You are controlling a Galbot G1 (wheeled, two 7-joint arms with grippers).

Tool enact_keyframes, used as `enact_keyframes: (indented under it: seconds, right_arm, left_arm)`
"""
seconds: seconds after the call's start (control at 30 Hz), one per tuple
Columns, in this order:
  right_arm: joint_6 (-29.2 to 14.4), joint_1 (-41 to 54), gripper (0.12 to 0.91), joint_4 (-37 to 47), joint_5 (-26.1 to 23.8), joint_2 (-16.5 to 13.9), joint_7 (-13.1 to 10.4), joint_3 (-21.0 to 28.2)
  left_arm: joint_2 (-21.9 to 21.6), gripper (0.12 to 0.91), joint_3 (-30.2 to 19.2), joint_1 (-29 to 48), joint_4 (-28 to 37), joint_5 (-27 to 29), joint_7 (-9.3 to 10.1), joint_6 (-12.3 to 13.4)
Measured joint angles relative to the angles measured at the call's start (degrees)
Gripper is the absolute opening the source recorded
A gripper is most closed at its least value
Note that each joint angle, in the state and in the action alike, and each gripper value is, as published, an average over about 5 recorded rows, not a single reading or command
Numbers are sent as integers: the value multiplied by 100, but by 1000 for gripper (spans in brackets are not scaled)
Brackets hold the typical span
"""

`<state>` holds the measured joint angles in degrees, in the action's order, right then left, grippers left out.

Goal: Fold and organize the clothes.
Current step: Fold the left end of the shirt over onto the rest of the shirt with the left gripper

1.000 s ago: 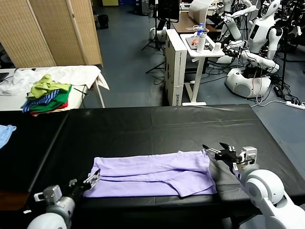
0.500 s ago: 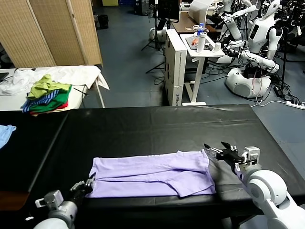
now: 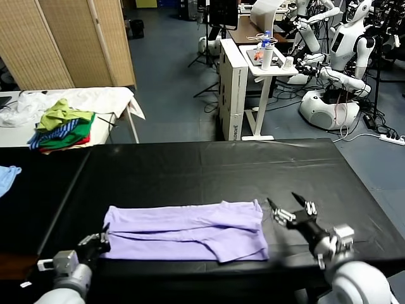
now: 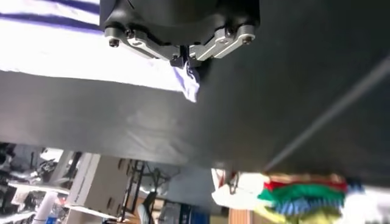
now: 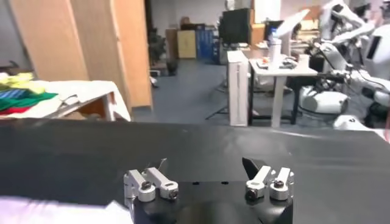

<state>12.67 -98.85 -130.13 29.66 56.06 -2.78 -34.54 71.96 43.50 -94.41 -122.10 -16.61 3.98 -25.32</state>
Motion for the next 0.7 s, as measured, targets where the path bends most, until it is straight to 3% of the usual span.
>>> enact_keyframes:
  seconds: [0.4,0.5,0.7]
  right_arm:
    - [-299,-831,907,-190,-421,271,-37,268]
    - [-303,-889,907,-196,-458,307,-41,300]
    - [-325,-1020,907,-175,-557,381,-43,279]
  left_arm:
    - [-668,181,711,-431,-83,1284,-91,229]
    - [-629,181,716,-522,-234,1156,-37,165]
    - [-312,181,343,-501,-783,291,195,-120]
